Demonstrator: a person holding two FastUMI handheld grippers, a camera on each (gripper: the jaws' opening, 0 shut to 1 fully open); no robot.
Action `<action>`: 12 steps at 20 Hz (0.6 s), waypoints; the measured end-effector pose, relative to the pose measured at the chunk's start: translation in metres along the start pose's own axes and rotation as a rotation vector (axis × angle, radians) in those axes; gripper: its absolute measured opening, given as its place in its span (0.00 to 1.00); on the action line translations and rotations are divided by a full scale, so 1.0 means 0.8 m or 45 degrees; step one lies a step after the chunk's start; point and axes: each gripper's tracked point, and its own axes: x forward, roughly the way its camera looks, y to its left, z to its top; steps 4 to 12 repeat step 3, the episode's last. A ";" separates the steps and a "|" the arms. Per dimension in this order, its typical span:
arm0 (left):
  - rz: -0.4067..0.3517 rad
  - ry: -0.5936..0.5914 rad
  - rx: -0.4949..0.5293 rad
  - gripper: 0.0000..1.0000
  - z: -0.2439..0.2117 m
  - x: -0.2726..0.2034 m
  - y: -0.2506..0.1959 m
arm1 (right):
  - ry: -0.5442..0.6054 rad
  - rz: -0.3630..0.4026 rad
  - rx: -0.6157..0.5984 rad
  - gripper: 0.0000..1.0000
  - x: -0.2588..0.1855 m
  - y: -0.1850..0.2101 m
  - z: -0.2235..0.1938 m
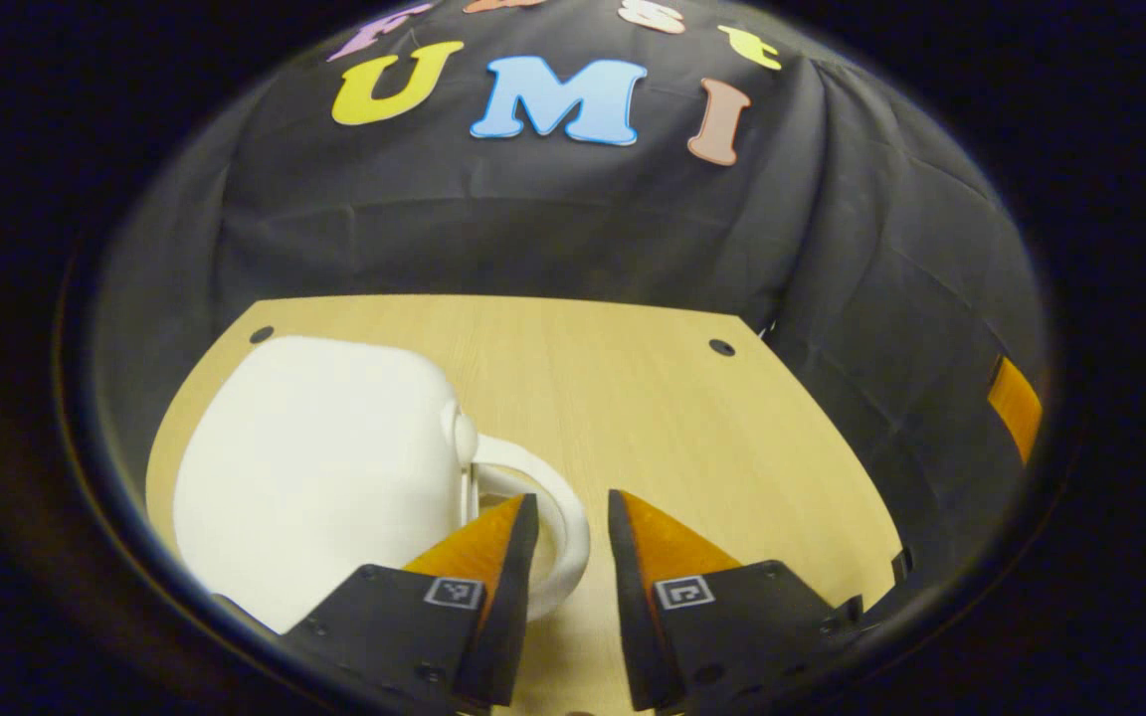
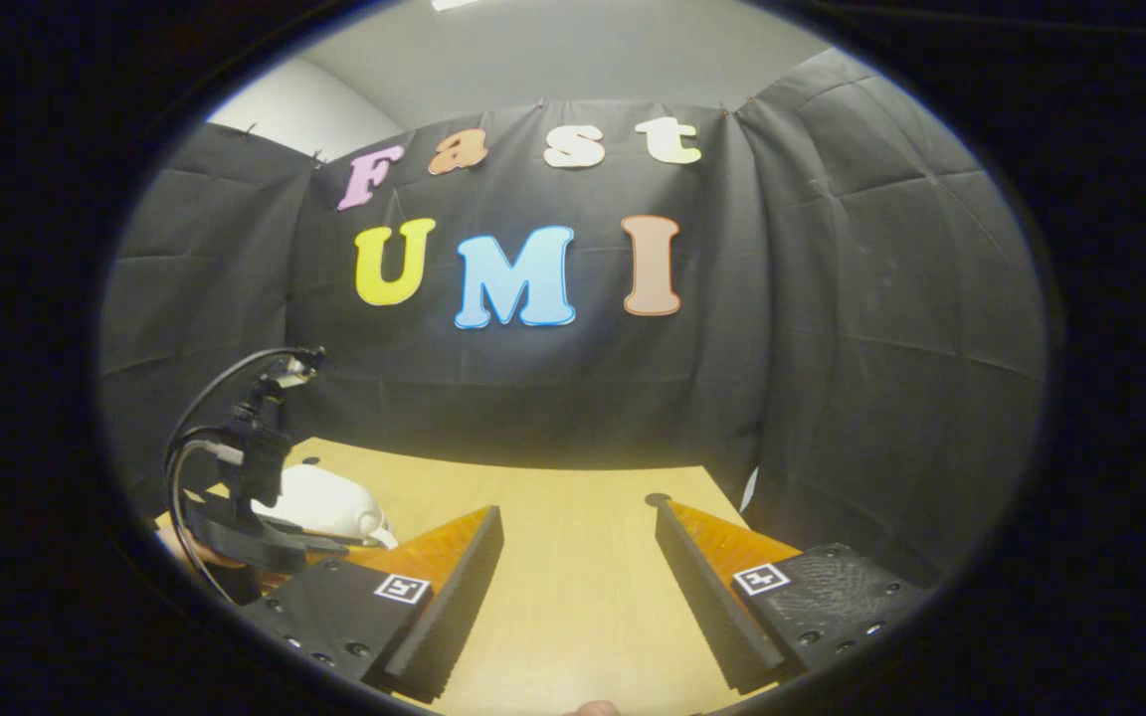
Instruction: First open the suitcase, pack the skin care products into it, and then close the suitcase.
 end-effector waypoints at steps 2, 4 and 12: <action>0.014 -0.175 0.054 0.84 0.039 -0.041 -0.007 | -0.027 -0.012 -0.012 0.94 -0.007 0.003 0.011; 0.044 -0.281 0.088 0.89 0.063 -0.069 -0.006 | -0.037 -0.021 -0.020 0.94 -0.010 0.003 0.013; 0.044 -0.281 0.088 0.89 0.063 -0.069 -0.006 | -0.037 -0.021 -0.020 0.94 -0.010 0.003 0.013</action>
